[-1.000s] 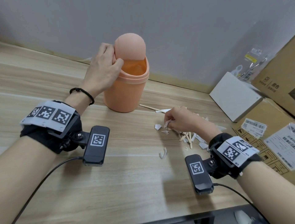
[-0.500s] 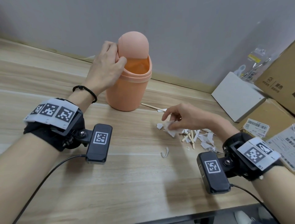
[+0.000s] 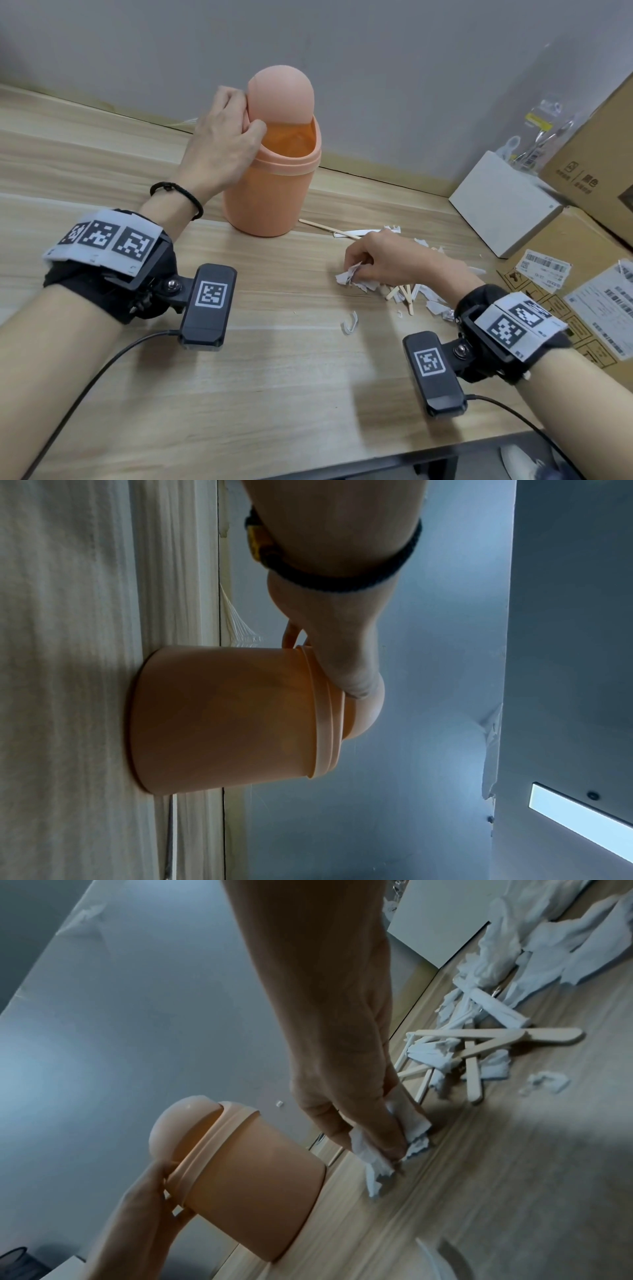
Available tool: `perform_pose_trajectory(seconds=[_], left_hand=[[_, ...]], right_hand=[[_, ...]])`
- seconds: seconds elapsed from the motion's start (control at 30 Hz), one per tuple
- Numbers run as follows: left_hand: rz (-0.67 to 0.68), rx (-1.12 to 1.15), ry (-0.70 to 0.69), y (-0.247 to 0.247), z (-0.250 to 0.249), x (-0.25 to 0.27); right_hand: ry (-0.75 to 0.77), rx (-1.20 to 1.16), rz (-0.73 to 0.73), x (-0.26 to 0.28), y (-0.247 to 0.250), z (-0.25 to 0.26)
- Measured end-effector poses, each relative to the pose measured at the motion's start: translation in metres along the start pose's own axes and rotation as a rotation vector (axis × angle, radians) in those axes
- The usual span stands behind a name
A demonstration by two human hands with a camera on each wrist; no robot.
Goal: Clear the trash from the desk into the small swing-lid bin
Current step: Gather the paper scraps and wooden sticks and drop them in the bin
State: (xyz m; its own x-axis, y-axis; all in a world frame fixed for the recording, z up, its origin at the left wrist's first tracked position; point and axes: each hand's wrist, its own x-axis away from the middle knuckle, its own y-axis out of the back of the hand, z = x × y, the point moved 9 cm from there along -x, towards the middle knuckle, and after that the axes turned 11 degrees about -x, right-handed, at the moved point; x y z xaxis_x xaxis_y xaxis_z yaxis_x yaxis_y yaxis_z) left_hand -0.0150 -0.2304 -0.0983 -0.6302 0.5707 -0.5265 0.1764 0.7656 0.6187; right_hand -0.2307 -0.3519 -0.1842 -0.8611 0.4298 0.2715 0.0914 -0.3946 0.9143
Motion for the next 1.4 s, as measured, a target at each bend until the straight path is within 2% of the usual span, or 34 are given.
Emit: perform_pose_trajectory(seconds=[0.1, 0.23, 0.33, 0.47, 0.6, 0.7, 0.83, 1.0, 1.07, 1.13, 1.2, 1.3, 1.4], left_hand=[[0.005, 0.006, 0.006, 0.0, 0.0, 0.001], [0.009, 0.014, 0.004, 0.0, -0.001, 0.001], [0.016, 0.019, 0.01, -0.001, 0.0, 0.002], [0.018, 0.027, 0.005, -0.003, 0.0, 0.001], [0.014, 0.024, -0.016, -0.005, -0.003, 0.0], [0.026, 0.04, -0.006, -0.006, -0.004, 0.002], [0.061, 0.09, 0.028, -0.008, 0.001, 0.0], [0.114, 0.146, 0.057, -0.014, 0.005, -0.002], [0.082, 0.139, 0.055, -0.011, 0.003, -0.001], [0.08, 0.131, 0.043, -0.011, -0.001, 0.0], [0.084, 0.129, 0.04, -0.01, 0.0, 0.0], [0.089, 0.126, 0.045, -0.011, 0.0, 0.0], [0.086, 0.111, 0.039, -0.01, -0.001, 0.001]], right_hand=[[0.01, -0.01, -0.015, 0.0, -0.001, 0.0], [0.065, -0.173, -0.102, 0.004, 0.015, 0.004], [0.124, -0.353, -0.252, 0.009, 0.05, 0.017], [0.23, -0.524, -0.549, 0.009, 0.105, 0.042], [0.308, -0.508, -0.753, 0.001, 0.139, 0.077], [0.317, -0.5, -0.828, -0.009, 0.148, 0.096], [0.294, -0.362, -0.825, -0.028, 0.138, 0.11], [0.257, -0.188, -0.809, -0.043, 0.121, 0.103], [0.232, 0.034, -0.665, -0.049, 0.113, 0.114], [0.199, 0.133, -0.426, -0.055, 0.101, 0.118], [0.211, 0.011, -0.29, -0.053, 0.101, 0.115], [0.299, -0.217, -0.405, -0.039, 0.121, 0.104], [0.351, -0.302, -0.484, -0.018, 0.123, 0.092]])
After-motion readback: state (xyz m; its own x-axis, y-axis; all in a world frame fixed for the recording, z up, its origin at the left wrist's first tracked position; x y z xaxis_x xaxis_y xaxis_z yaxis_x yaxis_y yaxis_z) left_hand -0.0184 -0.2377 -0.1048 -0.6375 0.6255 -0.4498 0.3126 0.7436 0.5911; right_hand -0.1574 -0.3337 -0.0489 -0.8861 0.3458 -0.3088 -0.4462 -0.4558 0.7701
